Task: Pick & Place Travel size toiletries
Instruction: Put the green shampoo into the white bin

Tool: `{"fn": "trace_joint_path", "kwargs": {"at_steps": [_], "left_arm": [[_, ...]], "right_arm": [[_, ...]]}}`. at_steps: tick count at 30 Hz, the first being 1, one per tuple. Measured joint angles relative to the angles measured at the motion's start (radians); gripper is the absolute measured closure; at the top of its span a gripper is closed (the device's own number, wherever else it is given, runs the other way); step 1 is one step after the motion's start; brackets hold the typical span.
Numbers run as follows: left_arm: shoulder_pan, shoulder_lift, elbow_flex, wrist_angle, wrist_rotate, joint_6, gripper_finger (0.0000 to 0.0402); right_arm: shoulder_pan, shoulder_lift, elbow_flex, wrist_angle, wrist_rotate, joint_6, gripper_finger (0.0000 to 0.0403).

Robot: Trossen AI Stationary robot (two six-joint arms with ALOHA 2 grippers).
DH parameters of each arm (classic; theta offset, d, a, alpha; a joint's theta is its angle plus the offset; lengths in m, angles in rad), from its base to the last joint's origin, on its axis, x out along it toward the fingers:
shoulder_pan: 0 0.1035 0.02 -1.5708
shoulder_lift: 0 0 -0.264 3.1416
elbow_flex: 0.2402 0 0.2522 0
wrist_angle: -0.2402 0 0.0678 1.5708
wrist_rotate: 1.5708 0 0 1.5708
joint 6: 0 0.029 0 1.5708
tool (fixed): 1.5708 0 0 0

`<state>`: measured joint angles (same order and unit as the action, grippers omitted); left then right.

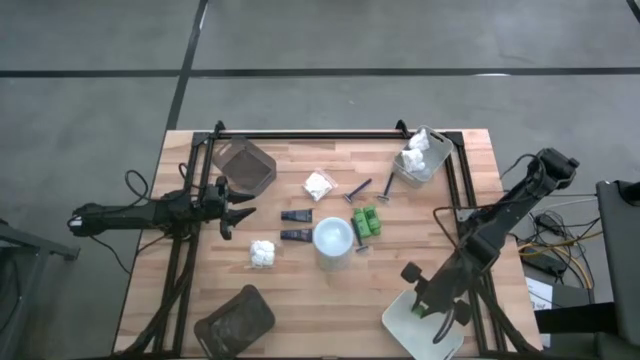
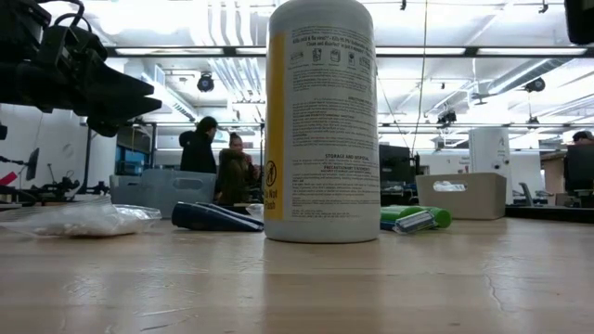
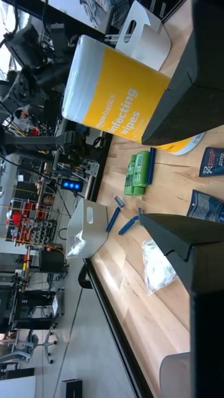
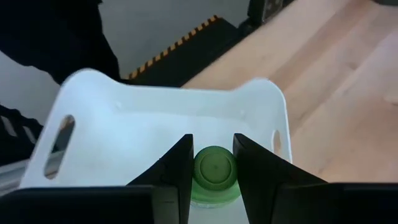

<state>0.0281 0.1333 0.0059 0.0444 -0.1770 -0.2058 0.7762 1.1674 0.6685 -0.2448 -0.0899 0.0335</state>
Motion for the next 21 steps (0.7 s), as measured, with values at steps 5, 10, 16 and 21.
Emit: {"fn": "trace_joint_path", "kwargs": {"at_steps": [5, 10, 16, 21], "left_arm": [[0.000, 0.000, 0.000, 0.000, 0.000, 0.000, 0.0206], [0.000, 0.000, 0.000, 0.000, 0.000, 0.000, 0.0206], [0.000, 0.000, 0.000, 0.000, 0.000, 0.000, 0.0206], [0.000, 0.000, 0.000, 0.000, 0.000, 0.000, 0.0206]], "right_arm": [[0.007, -0.008, -0.051, 0.035, 0.017, 0.001, 0.0309], [0.007, 0.008, -0.101, 0.118, 0.015, 0.025, 0.0307], [0.007, 0.008, -0.111, 0.152, 0.030, 0.027, 0.0303], [0.007, 0.006, -0.110, 0.152, 0.030, 0.023, 0.0289]]}}
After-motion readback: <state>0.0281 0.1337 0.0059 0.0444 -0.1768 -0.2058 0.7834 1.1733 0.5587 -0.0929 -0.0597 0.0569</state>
